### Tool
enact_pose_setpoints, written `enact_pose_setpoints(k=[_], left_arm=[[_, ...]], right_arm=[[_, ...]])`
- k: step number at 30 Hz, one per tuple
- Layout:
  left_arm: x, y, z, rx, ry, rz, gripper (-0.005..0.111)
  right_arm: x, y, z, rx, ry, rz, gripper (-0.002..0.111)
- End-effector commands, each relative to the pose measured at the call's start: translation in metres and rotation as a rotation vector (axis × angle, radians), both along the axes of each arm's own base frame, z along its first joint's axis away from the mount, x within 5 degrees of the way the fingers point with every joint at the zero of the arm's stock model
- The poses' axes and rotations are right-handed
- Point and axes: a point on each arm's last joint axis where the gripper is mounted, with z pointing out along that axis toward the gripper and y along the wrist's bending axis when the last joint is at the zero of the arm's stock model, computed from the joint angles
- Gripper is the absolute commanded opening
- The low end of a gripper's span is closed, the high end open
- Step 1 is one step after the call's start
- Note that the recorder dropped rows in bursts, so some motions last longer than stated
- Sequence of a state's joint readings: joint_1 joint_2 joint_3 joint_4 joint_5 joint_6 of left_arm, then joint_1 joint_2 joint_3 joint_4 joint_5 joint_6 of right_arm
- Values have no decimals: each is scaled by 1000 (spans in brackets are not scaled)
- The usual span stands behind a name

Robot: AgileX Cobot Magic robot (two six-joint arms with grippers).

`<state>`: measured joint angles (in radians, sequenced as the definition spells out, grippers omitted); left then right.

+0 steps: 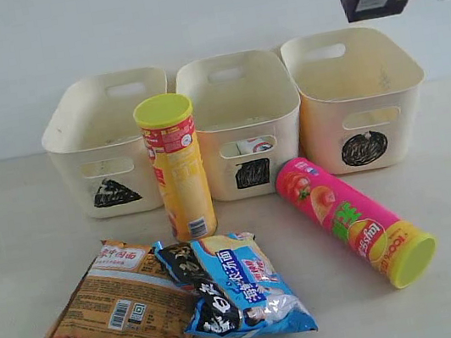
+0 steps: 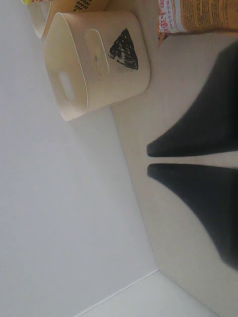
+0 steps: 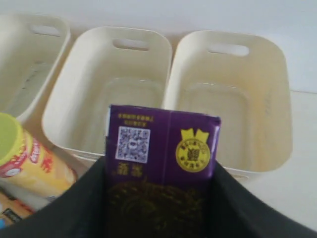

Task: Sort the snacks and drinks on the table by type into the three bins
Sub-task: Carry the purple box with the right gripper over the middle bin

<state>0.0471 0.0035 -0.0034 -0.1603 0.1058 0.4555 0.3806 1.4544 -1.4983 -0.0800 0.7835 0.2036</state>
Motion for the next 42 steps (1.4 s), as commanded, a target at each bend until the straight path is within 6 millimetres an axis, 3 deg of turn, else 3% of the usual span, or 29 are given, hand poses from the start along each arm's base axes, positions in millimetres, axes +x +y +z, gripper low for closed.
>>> enact_pose_setpoints(k=[1,8,14,27,36,38,40,42], left_arm=[[0,0,0,-12,-5,1,4],[0,0,0,-12,-5,1,4],[0,0,0,-12,-5,1,4],[0,0,-1,-12,-4,1,4],[0,0,0,-12,-6,1,4],[0,0,0,-12,-6,1,4],[0,0,0,-12,-6,1,4],[0,0,0,-12,-6,1,4]], right_arm=[[9,18,10,58,51,145,0],[39,46,1,68,213,314,0],[80,63,-17,81,209,313,0],[161,85,-118,12,109,253,0],[186,90,-158,-11,26,214,0],[188,90,-163,-14,36,214,10],[188,90,-163,-14,36,214,48],[188,90,-163,-4,34,206,73]])
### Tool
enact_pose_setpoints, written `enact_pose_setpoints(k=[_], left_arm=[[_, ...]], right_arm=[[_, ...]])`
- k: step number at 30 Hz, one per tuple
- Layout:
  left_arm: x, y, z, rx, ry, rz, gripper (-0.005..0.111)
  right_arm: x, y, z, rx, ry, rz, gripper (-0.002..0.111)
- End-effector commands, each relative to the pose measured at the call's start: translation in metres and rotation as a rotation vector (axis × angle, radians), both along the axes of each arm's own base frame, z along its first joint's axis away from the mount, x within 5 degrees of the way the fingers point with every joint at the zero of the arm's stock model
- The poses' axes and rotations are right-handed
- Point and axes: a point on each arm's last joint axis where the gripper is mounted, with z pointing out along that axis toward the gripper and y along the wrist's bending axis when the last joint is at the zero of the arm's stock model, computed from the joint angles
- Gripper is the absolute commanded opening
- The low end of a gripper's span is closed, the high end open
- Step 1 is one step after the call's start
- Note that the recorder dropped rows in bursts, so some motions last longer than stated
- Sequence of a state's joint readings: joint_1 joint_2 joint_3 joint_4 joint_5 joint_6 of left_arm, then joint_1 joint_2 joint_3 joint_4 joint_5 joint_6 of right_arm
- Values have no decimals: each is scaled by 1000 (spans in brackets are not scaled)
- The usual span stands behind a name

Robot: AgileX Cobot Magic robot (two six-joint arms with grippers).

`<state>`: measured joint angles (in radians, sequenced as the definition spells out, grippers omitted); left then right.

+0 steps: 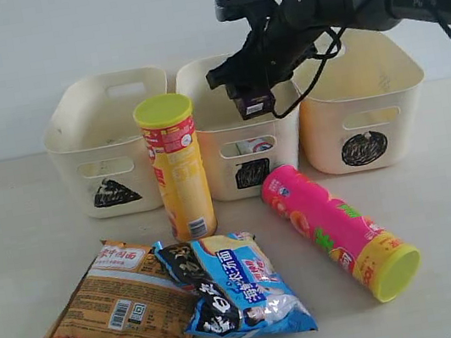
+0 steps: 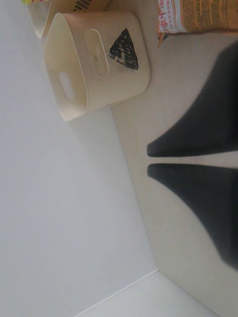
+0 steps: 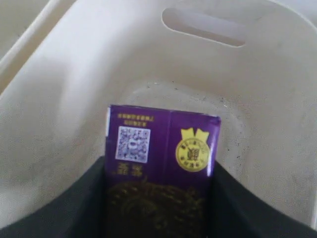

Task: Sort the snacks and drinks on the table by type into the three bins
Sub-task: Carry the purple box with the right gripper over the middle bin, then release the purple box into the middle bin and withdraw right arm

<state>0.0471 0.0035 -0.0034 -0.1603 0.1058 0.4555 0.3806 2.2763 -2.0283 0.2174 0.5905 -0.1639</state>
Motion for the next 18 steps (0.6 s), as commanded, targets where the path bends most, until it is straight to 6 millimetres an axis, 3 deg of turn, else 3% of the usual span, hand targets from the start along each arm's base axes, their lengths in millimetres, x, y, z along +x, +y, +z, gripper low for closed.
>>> enact_pose_setpoints(k=[1,2,4,14,18], left_arm=[[0,0,0,-12,-6,1,4],[0,0,0,-12,-6,1,4],[0,0,0,-12,-6,1,4],[0,0,0,-12,-6,1,4],[0,0,0,-12,-6,1,4]], right_arm=[[2,-2,11,22,-46,-16,80],[2,-2,11,20,-46,-19,83],[1,-3,16,26,-49,-31,78],[-29,-17,95,11,-133,-19,0],[-50,-28,114,-89,-61,1,0]])
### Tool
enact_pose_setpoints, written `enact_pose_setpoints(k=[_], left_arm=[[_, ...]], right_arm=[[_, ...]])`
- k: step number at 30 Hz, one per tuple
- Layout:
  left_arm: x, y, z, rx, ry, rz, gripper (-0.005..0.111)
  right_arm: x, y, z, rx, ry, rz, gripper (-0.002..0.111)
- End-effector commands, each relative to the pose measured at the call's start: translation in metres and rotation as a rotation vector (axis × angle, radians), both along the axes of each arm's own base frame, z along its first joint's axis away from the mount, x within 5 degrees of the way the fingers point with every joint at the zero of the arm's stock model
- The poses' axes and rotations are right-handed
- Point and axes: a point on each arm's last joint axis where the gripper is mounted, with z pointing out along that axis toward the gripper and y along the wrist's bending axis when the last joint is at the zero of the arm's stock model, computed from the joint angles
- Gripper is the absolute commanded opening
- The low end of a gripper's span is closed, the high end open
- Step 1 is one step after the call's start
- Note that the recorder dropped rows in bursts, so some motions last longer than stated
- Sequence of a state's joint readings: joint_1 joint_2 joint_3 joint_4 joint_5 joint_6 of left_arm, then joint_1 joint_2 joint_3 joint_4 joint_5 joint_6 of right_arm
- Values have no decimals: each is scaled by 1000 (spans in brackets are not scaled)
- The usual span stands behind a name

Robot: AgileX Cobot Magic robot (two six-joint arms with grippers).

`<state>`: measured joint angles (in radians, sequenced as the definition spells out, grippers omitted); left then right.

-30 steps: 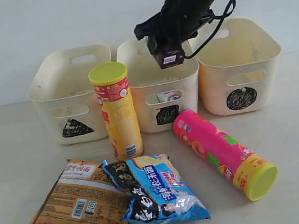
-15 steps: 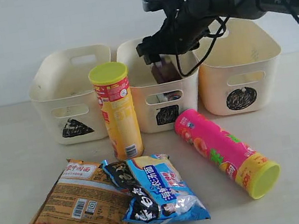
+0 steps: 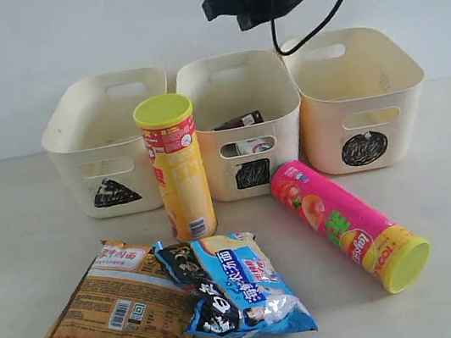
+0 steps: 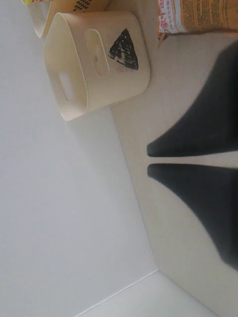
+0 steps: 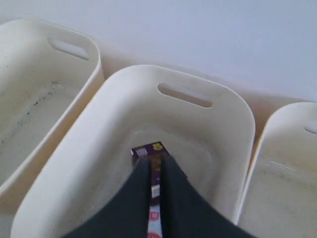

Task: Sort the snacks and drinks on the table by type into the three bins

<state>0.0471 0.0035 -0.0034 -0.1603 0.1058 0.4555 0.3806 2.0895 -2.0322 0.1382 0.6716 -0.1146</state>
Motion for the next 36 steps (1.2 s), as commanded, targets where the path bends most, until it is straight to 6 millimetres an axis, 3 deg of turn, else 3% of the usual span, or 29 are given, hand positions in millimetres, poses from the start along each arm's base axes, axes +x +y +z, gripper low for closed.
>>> enact_pose_setpoints(k=[1,8,19,24,31,36], left_arm=[[0,0,0,-12,-6,1,4],[0,0,-1,-12,-4,1,4],[0,0,-1,-12,-4,1,4],[0,0,0,-12,-6,1,4],[0,0,0,-12,-6,1,4],[0,0,-1,-12,-4,1,4]], right_arm=[[-25,-15,24,-116,92,12,0],[-58,-25,44,-161,245,37,0],[-116,-43,127,-42,88,52,0],[-139,-52,153,-10,23,56,0],[-163,-61,172,1,-8,61,0],[-175,-66,172,-2,11,61,0]])
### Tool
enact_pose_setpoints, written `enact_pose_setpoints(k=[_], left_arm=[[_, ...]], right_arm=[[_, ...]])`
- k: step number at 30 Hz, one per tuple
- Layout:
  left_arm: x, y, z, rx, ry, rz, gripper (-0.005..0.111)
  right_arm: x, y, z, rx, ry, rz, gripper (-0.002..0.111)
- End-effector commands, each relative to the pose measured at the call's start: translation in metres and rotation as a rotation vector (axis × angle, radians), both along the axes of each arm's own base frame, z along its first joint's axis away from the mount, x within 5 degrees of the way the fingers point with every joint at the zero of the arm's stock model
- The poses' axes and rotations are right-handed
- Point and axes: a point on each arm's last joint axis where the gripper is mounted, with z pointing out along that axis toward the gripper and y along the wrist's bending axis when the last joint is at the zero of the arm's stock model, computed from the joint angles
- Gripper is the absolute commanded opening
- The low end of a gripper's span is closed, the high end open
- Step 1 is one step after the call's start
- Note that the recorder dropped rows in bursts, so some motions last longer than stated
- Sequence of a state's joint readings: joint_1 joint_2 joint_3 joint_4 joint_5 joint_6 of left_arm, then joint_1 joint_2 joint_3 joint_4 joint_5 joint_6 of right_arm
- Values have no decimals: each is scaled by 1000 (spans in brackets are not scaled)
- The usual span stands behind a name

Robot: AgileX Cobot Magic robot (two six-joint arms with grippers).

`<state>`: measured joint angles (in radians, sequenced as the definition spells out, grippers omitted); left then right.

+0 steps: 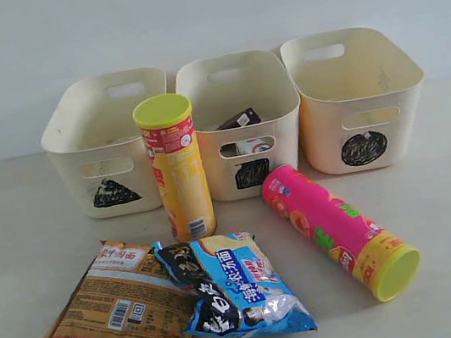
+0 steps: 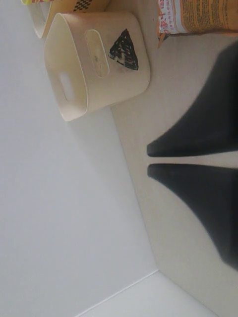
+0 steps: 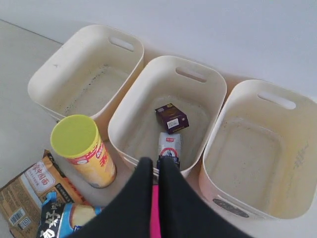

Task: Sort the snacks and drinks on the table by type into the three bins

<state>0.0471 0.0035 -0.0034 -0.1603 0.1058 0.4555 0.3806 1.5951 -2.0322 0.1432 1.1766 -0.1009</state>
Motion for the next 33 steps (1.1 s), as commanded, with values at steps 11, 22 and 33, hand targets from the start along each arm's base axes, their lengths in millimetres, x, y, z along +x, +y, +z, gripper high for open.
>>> enact_pose_setpoints(k=[11,22,33], left_arm=[[0,0,0,-12,-6,1,4],[0,0,0,-12,-6,1,4],[0,0,0,-12,-6,1,4]], right_arm=[[-78,-44,-58,54,-102,-168,0],[-139,-106,-162,52,-317,-473,0],[-186,-100,-265,312,-240,-362,0]])
